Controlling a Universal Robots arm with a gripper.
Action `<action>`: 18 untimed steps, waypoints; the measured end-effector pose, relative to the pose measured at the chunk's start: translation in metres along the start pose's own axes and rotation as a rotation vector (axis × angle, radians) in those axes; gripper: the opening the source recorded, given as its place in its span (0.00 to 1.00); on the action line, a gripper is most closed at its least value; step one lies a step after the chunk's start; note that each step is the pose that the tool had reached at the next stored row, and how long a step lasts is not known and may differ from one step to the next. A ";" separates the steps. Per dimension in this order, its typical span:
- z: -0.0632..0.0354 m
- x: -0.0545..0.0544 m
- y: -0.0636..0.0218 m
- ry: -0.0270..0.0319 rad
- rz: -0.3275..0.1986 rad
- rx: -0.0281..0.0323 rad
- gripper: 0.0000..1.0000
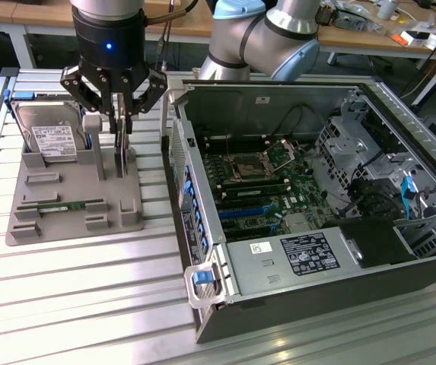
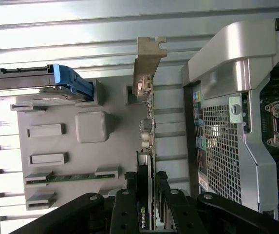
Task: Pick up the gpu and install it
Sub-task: 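Pick up the gpu and move the gpu toward the slot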
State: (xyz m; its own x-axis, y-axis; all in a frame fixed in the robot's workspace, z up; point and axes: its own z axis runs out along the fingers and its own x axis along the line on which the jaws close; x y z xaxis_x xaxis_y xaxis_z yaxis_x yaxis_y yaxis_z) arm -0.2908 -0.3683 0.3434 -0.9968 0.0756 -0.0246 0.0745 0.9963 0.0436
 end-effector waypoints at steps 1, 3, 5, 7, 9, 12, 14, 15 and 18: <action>-0.0010 0.000 0.0000 0.0000 0.000 0.0000 0.27; -0.0031 0.000 0.0001 0.0000 0.000 0.0000 0.27; -0.0052 0.000 0.0002 0.0000 0.000 -0.0001 0.27; -0.0073 0.000 0.0003 0.0000 0.000 0.0000 0.27; -0.0103 0.000 0.0004 0.0000 0.000 -0.0001 0.27; -0.0138 0.000 0.0006 0.0000 0.000 -0.0002 0.27; -0.0165 0.000 0.0007 0.0000 0.000 -0.0004 0.27; -0.0175 0.000 0.0008 0.0000 0.000 -0.0005 0.27; -0.0209 0.000 0.0009 0.0000 0.000 -0.0008 0.27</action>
State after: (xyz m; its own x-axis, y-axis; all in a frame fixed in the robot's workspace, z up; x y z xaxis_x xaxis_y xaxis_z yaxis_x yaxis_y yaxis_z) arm -0.2909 -0.3683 0.3644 -0.9968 0.0756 -0.0246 0.0745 0.9962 0.0443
